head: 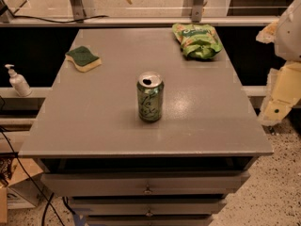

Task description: Move green rice chip bag near sponge

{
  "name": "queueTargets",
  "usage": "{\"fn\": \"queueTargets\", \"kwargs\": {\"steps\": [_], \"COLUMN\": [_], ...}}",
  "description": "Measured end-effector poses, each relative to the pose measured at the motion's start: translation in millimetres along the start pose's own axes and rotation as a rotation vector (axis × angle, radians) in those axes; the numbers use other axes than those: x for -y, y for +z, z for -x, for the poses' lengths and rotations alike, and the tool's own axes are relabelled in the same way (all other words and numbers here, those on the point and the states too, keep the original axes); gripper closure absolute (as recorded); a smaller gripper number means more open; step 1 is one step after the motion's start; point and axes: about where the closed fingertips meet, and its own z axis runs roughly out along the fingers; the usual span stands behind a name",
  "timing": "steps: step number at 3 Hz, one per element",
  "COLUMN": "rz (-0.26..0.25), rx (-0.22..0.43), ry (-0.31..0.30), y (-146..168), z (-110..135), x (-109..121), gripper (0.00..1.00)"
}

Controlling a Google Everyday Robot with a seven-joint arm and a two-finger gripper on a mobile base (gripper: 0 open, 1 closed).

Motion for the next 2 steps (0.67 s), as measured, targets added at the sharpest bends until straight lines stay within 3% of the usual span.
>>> {"fn": "queueTargets", "kwargs": {"steps": [2], "rz": [-0.011], "rx": [0.024], "ry": [-0.002], "y": [-0.9], "z": [3.5], "x": [2.7], "gripper": [0.0]}}
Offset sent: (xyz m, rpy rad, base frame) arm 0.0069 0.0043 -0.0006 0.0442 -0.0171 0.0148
